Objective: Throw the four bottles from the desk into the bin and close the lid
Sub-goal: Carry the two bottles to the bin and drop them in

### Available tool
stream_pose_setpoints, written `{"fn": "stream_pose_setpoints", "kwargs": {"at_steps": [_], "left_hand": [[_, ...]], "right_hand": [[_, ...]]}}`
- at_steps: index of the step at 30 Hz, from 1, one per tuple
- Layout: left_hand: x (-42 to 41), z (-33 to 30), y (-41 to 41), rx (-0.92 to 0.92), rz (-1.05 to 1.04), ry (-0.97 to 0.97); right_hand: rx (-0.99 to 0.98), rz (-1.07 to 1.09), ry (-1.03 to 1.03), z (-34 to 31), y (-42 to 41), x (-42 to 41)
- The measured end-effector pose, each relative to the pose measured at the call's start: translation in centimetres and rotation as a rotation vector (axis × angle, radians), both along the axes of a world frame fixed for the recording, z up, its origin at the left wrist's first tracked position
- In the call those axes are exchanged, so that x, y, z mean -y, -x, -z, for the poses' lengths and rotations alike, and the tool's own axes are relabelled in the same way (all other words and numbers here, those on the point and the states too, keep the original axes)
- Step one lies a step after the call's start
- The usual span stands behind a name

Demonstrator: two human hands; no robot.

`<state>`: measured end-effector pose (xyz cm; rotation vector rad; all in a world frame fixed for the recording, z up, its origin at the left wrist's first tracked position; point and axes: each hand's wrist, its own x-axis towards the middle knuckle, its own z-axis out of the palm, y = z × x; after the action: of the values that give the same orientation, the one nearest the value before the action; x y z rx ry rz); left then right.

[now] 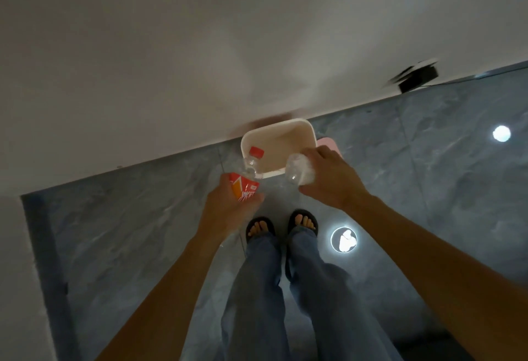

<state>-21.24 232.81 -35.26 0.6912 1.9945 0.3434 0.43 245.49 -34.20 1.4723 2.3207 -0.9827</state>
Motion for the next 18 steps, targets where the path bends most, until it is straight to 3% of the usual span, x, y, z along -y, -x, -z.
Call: {"fn": "stream_pose_setpoints", "kwargs": {"at_steps": [8,14,18], "left_hand": [[-6.3,13.4,1.7,-0.028,0.085,-0.148],[-10.4,19.3,1.8,-0.060,0.322,-0.243],[-11.8,22.3,1.7,-0.130,0.432,-0.272]], "right_hand": [[0.025,-0.175,-0.116,18.3,5.9,-4.5],[0.110,-0.218,-0.027,27.6,7.9,-6.3],[0.305,-0.244,0.068,31.6,8.3,-6.3]]}}
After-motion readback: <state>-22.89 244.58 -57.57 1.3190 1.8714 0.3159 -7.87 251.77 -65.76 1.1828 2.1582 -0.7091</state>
